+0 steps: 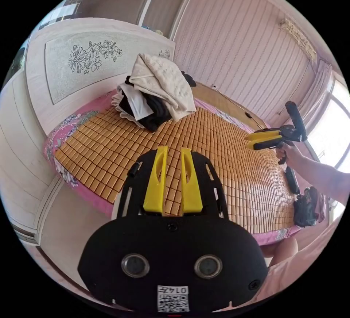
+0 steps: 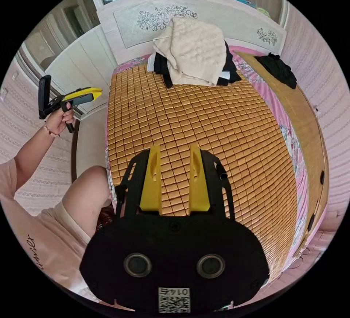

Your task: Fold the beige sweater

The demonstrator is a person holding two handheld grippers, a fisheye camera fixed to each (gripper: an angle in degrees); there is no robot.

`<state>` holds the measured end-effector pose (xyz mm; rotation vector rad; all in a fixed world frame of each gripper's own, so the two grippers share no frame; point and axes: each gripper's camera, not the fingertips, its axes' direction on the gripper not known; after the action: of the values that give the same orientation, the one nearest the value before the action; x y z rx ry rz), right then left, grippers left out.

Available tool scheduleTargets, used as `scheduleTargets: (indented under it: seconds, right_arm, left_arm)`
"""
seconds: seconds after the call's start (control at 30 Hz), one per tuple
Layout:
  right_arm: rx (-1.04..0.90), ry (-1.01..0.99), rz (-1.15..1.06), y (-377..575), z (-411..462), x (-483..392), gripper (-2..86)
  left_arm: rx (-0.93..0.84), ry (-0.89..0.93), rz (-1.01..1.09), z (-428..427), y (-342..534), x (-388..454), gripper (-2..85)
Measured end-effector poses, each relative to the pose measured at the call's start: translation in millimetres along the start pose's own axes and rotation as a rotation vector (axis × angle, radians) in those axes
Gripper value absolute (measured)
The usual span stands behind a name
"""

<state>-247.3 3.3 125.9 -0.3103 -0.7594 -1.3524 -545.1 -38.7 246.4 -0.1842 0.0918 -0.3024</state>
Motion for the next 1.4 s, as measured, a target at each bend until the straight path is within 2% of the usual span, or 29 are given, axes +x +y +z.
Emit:
scheduleTargets:
  seconds: [0.13,0.33,0.43,0.47,0.57,0.7,0.8,0.93,1.07,1.13,1.2,1.3,1.4]
  right_arm:
    - [-0.003,0.068,-0.045,-82,23,-18,11.3]
    - [0.054,0.072,-0.051,-147,64,-26,12.6]
    - [-0.009,0.079,-0.02,-161,95,-20,12.6]
    - [-0.017,0.068,0.018,-160,101,-15,8.6]
    - [0.032,-0.031,0.1,-144,93,1,2.2]
    - [0.095,-0.092,0.077,-113,56,12,1.0]
    - [0.258,-0.117,0.054,-73,-2,17,0.6]
    - [0.479,-0.18,0.138,15,-91,28,0.5]
    - [0.56,-0.138,0.222,145,-137,4,0.5]
    - [0.528,-0.088,0.276,207,-139,-20,0.6]
    - [0.45,-0.006,0.355,266,-129,-48,0.7]
    - [0.275,0.061,0.531,357,-98,-87,1.0]
    - [0.086,0.059,0.718,431,-59,-109,1.5]
  left_arm:
    - [0.084,-0.08,-0.025,15,-58,-20,5.3]
    - [-0.031,-0.082,-0.101,65,-132,-37,13.1]
    - [-0.187,-0.146,-0.09,93,-141,-37,10.3]
    - [-0.197,-0.168,-0.068,93,-141,-33,8.5]
    - [-0.163,-0.191,0.009,77,-141,-19,3.8]
    - [-0.046,-0.273,0.174,36,-144,16,0.5]
    - [0.053,-0.256,0.187,-4,-159,38,-0.2]
    - [0.189,-0.195,0.22,-65,-177,74,-0.5]
    - [0.256,-0.031,0.4,-113,-175,148,-0.5]
    - [0.237,0.052,0.523,-117,-162,195,-0.3]
    - [0.192,0.212,0.683,-109,-129,262,0.5]
    - [0.046,0.417,0.726,-62,-70,331,2.6]
    - [-0.185,0.379,0.705,8,-1,368,3.3]
